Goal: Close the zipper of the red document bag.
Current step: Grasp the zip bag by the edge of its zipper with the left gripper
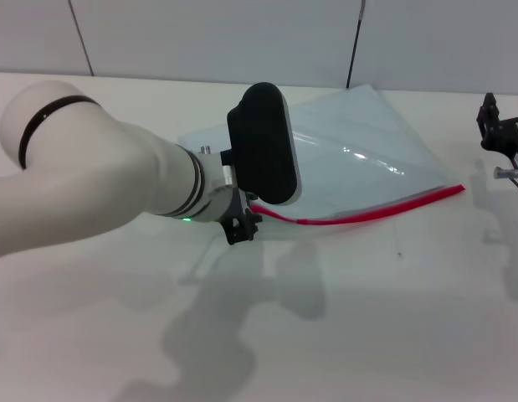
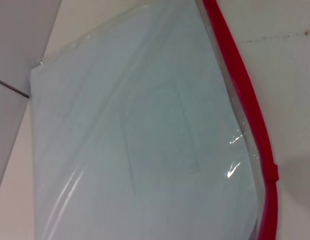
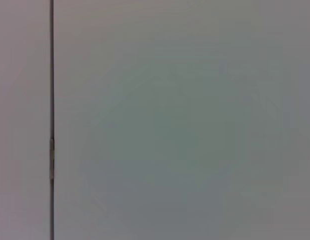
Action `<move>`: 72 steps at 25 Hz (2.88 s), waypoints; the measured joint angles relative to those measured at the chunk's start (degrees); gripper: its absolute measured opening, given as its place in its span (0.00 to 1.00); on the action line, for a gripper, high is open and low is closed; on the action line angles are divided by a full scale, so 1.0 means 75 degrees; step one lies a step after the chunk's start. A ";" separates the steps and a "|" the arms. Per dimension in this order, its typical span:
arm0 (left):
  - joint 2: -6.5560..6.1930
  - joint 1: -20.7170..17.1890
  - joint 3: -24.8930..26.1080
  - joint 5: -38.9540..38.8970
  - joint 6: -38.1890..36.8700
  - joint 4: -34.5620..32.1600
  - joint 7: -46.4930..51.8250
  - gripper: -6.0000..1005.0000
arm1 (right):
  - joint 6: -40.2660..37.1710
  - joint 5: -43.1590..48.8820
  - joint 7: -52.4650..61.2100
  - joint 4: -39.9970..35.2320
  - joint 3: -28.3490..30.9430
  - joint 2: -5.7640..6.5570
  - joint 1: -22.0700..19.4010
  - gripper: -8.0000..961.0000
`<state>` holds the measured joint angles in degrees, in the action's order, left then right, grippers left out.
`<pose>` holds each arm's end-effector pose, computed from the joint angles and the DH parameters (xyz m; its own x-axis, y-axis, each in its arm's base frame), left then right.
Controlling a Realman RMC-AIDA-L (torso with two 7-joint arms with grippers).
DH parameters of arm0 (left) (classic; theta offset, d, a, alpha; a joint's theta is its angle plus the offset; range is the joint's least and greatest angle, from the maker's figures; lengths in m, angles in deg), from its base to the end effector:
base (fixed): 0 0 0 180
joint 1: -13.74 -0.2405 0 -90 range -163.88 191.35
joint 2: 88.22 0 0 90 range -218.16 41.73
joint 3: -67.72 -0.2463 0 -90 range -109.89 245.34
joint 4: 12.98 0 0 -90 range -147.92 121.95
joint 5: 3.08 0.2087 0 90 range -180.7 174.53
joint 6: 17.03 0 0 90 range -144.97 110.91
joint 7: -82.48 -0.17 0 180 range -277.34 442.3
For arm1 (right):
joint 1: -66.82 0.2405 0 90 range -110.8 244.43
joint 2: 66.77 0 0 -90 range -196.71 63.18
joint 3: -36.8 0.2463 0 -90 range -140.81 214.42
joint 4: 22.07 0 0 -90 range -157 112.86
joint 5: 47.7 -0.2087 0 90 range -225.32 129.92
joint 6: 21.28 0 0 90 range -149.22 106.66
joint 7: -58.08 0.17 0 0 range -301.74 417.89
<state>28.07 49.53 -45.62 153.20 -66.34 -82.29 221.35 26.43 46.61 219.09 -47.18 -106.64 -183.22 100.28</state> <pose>-0.1617 0.3824 -0.1015 0.9132 0.0343 -0.4060 -0.1866 -0.8505 -0.4918 0.2804 0.4101 -0.0356 0.7515 -0.1194 -0.6488 -0.6567 -0.0407 -0.7531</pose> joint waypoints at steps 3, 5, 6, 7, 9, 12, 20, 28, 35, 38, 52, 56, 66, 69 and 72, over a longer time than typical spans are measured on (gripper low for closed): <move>0.0008 -0.0002 -0.0033 0.0000 0.0267 0.0175 -0.0001 0.40 | -0.0005 0.0000 0.0000 -0.0001 0.0000 0.0000 0.0001 0.55; 0.0010 -0.0003 -0.0100 0.0000 0.0431 0.0276 -0.0016 0.34 | -0.0012 0.0000 0.0000 -0.0011 0.0000 0.0000 0.0002 0.55; 0.0010 -0.0004 -0.0128 0.0001 0.0481 0.0302 -0.0019 0.31 | -0.0015 0.0000 0.0000 -0.0013 0.0000 0.0000 0.0003 0.55; 0.0011 -0.0007 -0.0171 0.0007 0.0553 0.0340 -0.0019 0.28 | -0.0018 0.0000 0.0000 -0.0013 0.0000 0.0000 0.0003 0.55; 0.0012 -0.0021 -0.0211 0.0032 0.0683 0.0390 -0.0010 0.24 | -0.0032 0.0000 0.0000 -0.0009 0.0000 0.0000 0.0003 0.55; 0.0020 -0.0061 -0.0211 0.0093 0.0851 0.0397 0.0068 0.17 | -0.0092 0.0000 0.0000 -0.0013 0.0000 -0.0002 0.0003 0.55; 0.0002 -0.0161 -0.0034 0.0105 0.1005 0.0113 0.0371 0.07 | -0.0035 -0.0147 0.0000 -0.0264 0.0065 0.0001 -0.0012 0.55; -0.0003 -0.0626 0.0433 0.0176 0.1326 -0.0506 0.0390 0.07 | -0.0273 -0.0322 0.0043 -0.0932 0.0400 0.0133 -0.0069 0.55; 0.0005 -0.1072 0.0519 0.0203 0.1697 -0.1108 0.0395 0.07 | -0.1241 -0.0209 0.0047 -0.2754 0.0859 0.1003 -0.0532 0.55; 0.0004 -0.1194 0.0518 0.0203 0.1882 -0.1254 0.0397 0.07 | -0.1816 -0.0056 0.0047 -0.3439 0.1006 0.1431 -0.0647 0.55; -0.0001 -0.1350 0.0510 0.0179 0.2226 -0.1460 0.0398 0.06 | -0.5230 0.2885 -0.0013 -0.5736 0.3703 0.1698 -0.1580 0.55; 0.0002 -0.1386 0.0511 0.0139 0.2333 -0.1517 0.0398 0.06 | -0.6071 0.3340 -0.0076 -0.6217 0.4253 0.1618 -0.1682 0.55; -0.0001 -0.1457 0.0633 0.0115 0.2378 -0.1754 0.0397 0.06 | -0.9232 0.3304 -0.2350 -0.7158 0.6280 0.0893 -0.1579 0.55; 0.0001 -0.1456 0.0639 0.0107 0.2383 -0.1782 0.0397 0.06 | -1.0414 0.3288 -0.3683 -0.7315 0.7470 0.0195 -0.1500 0.55; 0.0006 -0.1448 0.0639 0.0098 0.2383 -0.1864 0.0398 0.06 | -1.1379 0.2874 -0.4559 -0.7259 0.8067 0.0039 -0.1287 0.55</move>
<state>28.11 38.67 -40.82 153.93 -48.47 -96.27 224.34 -58.91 68.17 184.90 -101.62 -46.14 -182.93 90.63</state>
